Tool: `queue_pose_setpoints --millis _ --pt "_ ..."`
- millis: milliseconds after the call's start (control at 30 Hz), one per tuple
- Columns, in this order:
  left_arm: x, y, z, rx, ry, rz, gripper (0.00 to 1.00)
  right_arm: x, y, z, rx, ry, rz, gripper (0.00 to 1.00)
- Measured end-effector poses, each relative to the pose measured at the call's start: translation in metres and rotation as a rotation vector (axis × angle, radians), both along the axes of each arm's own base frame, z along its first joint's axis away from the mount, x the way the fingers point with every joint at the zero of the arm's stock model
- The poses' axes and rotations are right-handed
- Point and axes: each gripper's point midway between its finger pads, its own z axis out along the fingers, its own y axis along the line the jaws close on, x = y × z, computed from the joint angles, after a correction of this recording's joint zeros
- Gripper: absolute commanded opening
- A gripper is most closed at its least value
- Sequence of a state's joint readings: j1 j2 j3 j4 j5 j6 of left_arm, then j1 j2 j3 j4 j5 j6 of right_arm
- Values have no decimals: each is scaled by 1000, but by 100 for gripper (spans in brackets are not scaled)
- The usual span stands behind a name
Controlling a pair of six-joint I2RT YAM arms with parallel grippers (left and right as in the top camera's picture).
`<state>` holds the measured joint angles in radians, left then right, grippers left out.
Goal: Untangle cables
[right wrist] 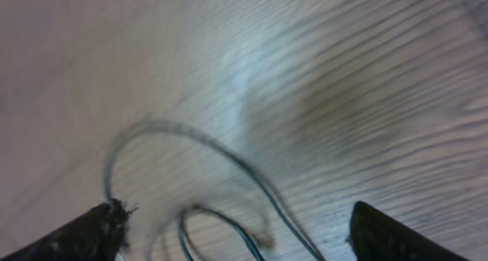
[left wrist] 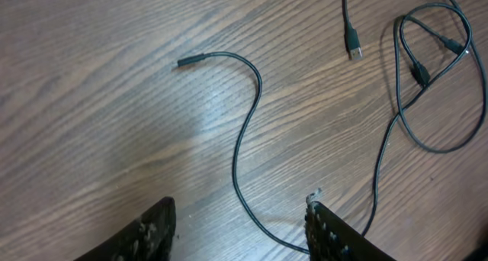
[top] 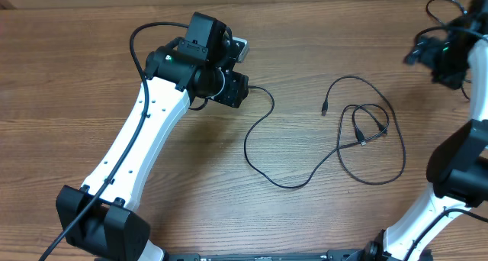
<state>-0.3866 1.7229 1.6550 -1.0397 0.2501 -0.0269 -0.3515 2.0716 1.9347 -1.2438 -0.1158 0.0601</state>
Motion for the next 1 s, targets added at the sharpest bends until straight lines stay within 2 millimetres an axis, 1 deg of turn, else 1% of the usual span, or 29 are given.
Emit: queue_pose_setpoints --millis 67,100,167,200,267,333,367,400,467,500,533,567,600,633,767,833,933,1000 --pt "2 -1 1 3 -16 -17 55 -11 13 -18 7 58 75 88" --pt "3 -1 1 4 -23 -24 55 -17 16 -25 16 84 87 84" --pt "3 -1 2 6 -30 -33 55 -35 24 -46 44 157 86 78" --pt "3 -1 2 7 -31 -36 55 -41 27 -53 56 182 76 77" --pt "3 -1 2 10 -35 -43 54 -62 34 -74 89 261 45 76" --pt "3 -1 2 11 -36 -46 54 -78 39 -88 112 319 18 72" --pt "3 -1 2 12 -36 -48 54 -83 41 -93 119 337 8 71" --pt "3 -1 2 12 -37 -49 54 -93 44 -101 133 373 -19 70" --pt "3 -1 2 12 -36 -49 53 -101 47 -108 143 400 -41 68" --pt "3 -1 2 13 -37 -52 53 -106 49 -112 148 416 -51 59" --pt "3 -1 1 15 -37 -55 53 -110 50 -116 152 427 -63 52" --pt "2 -1 1 17 -35 -56 53 -111 51 -119 153 431 -74 47" --pt "2 -1 1 18 -34 -59 53 -112 51 -122 154 429 -74 26" --pt "2 -1 1 19 -35 -62 53 -110 51 -125 153 418 -78 4" --pt "-2 1 -1 28 -25 -72 52 -103 53 -133 165 375 -81 4" --pt "-4 1 -2 32 -15 -72 52 -97 57 -134 185 352 -80 4" --pt "-4 2 -2 33 -13 -73 53 -82 66 -132 237 290 -67 4" --pt "-4 2 -2 34 -14 -75 54 -71 82 -128 278 254 -34 4"
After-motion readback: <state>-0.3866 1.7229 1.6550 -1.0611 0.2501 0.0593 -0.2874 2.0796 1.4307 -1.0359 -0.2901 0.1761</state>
